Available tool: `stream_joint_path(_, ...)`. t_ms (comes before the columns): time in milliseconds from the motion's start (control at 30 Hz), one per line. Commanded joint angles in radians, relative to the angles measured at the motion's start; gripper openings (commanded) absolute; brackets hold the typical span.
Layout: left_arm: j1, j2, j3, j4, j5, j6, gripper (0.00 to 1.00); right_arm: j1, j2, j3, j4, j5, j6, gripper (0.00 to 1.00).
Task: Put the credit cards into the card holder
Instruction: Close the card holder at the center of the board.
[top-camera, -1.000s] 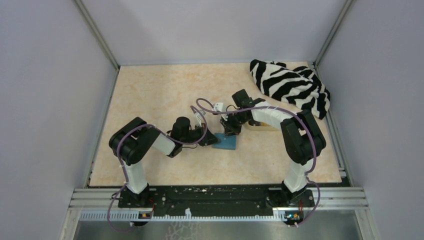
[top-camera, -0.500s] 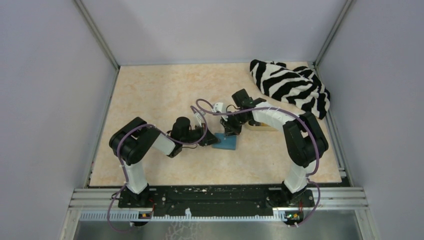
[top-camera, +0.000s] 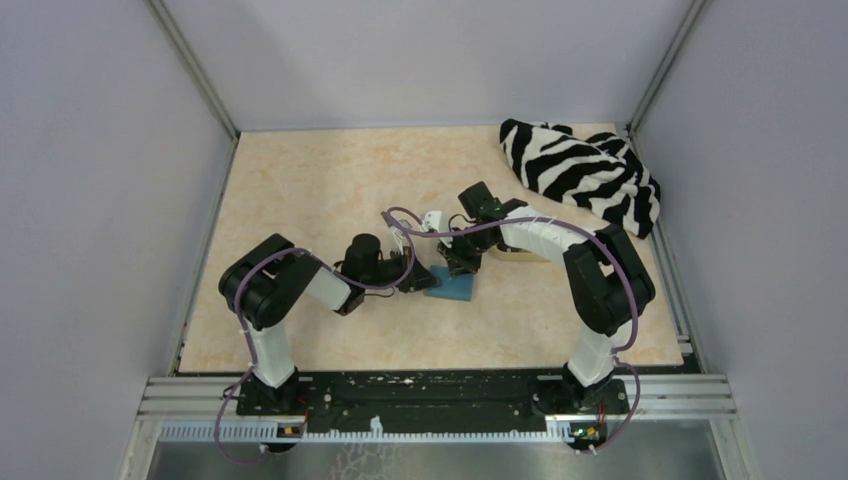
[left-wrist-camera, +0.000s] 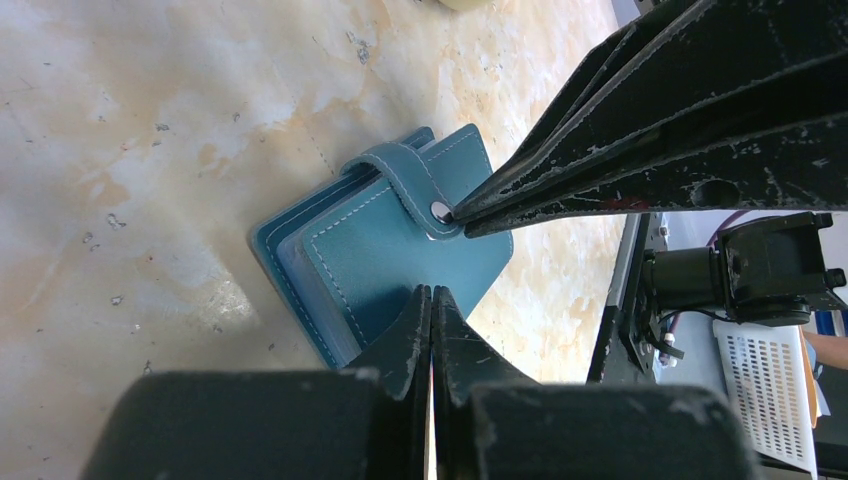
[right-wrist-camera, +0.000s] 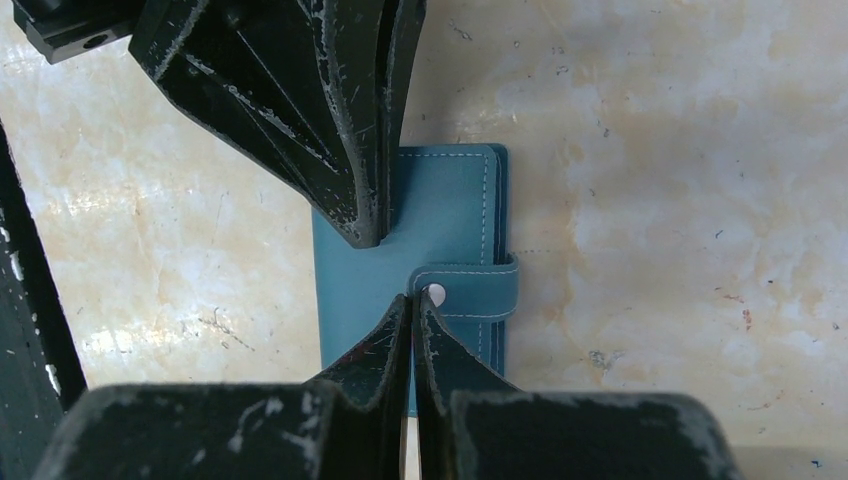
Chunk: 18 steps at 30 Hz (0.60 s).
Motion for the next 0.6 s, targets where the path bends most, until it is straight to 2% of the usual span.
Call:
stream_joint_path(0, 0.005, 0.033, 0.003, -0.042, -0.009, 0.016, 0.00, 0.026, -0.010, -0.004, -0.044, -0.017, -0.018, 0.00)
stream_joint_path(567, 0.005, 0.035, 0.005, -0.040, -0.003, 0.016, 0.00, 0.055, -0.007, -0.010, -0.050, 0.004, -0.022, 0.00)
